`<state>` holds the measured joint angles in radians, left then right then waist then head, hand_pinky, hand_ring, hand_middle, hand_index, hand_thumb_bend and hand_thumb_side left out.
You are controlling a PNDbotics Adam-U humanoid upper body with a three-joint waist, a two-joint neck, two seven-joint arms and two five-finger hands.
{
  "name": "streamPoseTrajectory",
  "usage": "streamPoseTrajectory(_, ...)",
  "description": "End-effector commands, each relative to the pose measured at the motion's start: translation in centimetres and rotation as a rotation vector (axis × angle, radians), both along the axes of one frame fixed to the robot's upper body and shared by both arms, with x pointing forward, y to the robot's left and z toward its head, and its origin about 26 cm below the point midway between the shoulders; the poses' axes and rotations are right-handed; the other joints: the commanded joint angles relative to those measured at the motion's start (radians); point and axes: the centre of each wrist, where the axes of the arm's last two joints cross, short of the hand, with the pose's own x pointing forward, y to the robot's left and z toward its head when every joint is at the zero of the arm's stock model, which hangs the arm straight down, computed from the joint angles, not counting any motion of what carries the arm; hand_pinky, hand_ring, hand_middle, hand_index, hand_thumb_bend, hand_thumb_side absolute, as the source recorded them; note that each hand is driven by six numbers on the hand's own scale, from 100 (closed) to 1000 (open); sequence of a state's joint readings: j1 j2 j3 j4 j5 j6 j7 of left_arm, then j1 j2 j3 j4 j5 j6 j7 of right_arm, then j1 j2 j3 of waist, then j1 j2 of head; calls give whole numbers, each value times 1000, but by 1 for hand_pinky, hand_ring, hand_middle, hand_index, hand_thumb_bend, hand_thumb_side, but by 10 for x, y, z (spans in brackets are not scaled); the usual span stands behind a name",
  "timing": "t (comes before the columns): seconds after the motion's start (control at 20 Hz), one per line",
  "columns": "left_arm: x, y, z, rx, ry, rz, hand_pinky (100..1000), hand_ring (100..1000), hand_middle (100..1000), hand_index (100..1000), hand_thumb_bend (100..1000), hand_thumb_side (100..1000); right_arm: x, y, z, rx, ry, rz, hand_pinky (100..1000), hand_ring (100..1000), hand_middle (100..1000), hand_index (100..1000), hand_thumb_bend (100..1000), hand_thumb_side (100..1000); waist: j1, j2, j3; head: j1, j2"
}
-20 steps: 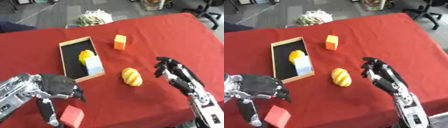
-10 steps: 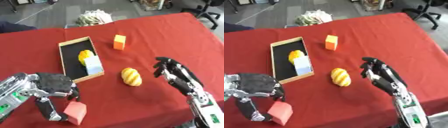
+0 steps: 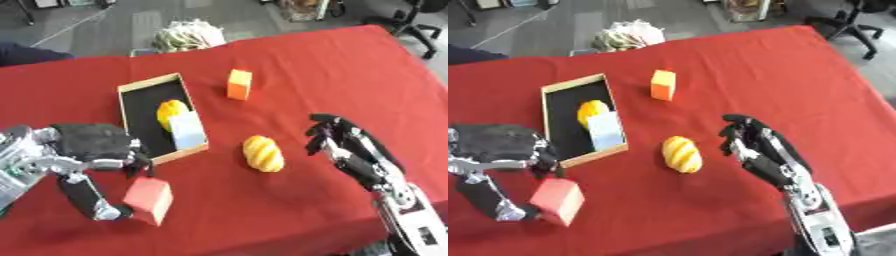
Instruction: Pick up objects on the table and place them in the box.
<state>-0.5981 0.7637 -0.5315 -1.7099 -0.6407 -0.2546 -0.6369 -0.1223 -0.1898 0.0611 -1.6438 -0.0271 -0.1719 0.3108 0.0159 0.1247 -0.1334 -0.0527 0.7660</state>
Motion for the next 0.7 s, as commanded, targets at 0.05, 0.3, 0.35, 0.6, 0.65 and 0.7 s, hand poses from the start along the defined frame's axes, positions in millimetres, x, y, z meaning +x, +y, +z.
streamPoseTrajectory(0.05,21,14,14,-13,-118,141,663,498,442,632,297,344,1,-3,5,-13,-19,-8,539,560,613,834,100,406,-2,-25,2,-4,4)
streamPoseTrajectory(0.3,55,18,6,-24,-217,266,669,508,459,642,339,352,1,-3,5,-10,-16,-6,539,560,613,834,100,405,-6,-26,-2,-3,4)
streamPoseTrajectory(0.35,61,18,5,-27,-230,282,669,508,460,643,335,350,1,-3,5,-10,-16,-7,539,560,613,834,100,405,-6,-26,-3,-2,4)
streamPoseTrajectory(0.6,76,19,-11,-52,-219,298,672,515,468,654,369,346,1,-2,4,-7,-15,-4,539,560,612,834,100,406,-6,-25,-11,-3,4)
streamPoseTrajectory(0.65,77,18,-14,-54,-212,292,673,515,468,654,301,338,1,-2,5,-7,-15,-5,539,560,612,834,100,407,-5,-25,-11,-3,4)
streamPoseTrajectory(0.7,77,17,-16,-54,-204,285,673,517,472,660,309,341,1,-2,5,-7,-16,-4,540,560,612,834,100,408,-5,-24,-12,-4,4)
